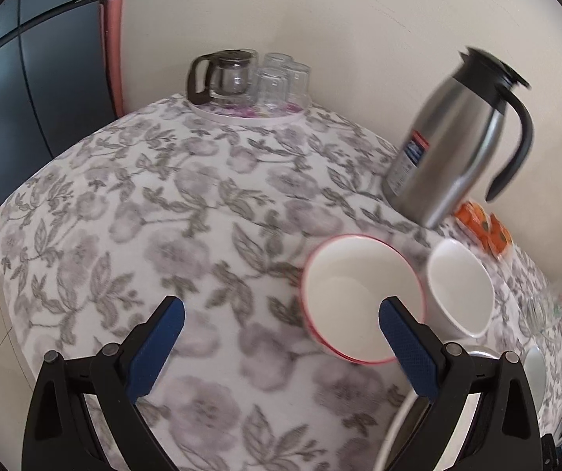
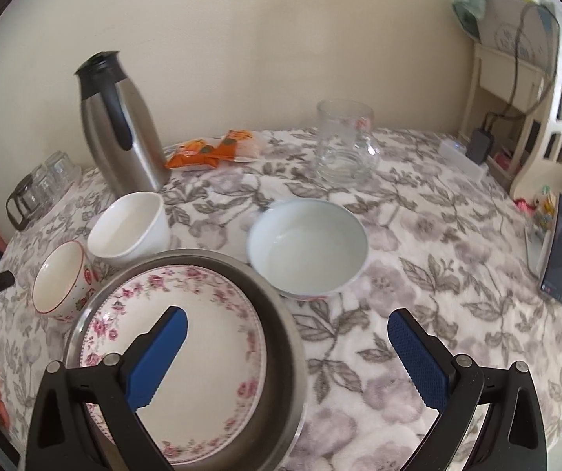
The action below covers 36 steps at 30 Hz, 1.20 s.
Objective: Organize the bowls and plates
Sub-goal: 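Move both grippers toward the red-rimmed white bowl, then close both grippers on the rim of the red-rimmed bowl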
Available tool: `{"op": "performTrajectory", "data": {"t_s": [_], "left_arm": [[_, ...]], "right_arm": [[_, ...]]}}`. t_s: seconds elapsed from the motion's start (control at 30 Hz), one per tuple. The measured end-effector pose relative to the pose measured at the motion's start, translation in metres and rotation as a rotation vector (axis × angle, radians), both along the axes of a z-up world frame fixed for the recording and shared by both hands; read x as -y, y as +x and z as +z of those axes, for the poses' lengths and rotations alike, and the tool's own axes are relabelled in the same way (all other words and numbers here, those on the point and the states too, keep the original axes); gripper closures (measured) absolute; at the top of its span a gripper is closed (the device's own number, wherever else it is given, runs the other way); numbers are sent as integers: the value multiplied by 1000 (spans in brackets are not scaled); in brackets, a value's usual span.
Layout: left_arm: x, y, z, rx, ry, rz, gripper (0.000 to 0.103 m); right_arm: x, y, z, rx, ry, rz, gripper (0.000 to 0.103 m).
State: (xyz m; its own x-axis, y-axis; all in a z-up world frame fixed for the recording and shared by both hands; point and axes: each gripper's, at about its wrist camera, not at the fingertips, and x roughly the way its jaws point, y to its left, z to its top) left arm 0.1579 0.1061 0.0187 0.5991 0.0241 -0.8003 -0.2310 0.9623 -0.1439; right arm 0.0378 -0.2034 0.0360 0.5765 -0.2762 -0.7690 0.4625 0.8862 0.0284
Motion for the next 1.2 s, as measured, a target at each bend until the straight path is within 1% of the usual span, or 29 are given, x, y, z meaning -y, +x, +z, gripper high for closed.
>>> {"op": "performTrajectory", "data": {"t_s": [0.3, 0.5, 0.67, 0.8, 0.87, 0.97, 1.0, 1.1, 1.17, 1.2], "left_arm": [[-48, 6, 0, -11, -40, 15, 4], [-68, 9, -10, -41, -71, 35, 4], [-81, 12, -15, -34, -124, 67, 3], [-81, 15, -17, -38, -131, 52, 3], [-81, 19, -20, -67, -164, 44, 4], [-84, 21, -25, -74, -266, 59, 4], [-84, 21, -26, -75, -286, 60, 4], [-78, 25, -30, -86, -307, 38, 4], [-74, 28, -33, -90, -324, 15, 4], [-72, 29, -35, -92, -329, 6, 4]], "right_arm": [[-44, 17, 6, -2, -25, 95, 0], [-66, 43, 6, -21, 28, 138, 0], [-82, 65, 8, -30, 58, 168, 0], [-93, 84, 10, -33, 94, 197, 0], [-97, 94, 9, -48, 106, 198, 0], [-102, 106, 8, -51, 133, 199, 0], [-103, 109, 7, -53, 139, 200, 0], [-111, 119, 5, -56, 154, 215, 7], [-116, 124, 3, -54, 161, 235, 18], [-119, 127, 1, -58, 167, 242, 19]]}}
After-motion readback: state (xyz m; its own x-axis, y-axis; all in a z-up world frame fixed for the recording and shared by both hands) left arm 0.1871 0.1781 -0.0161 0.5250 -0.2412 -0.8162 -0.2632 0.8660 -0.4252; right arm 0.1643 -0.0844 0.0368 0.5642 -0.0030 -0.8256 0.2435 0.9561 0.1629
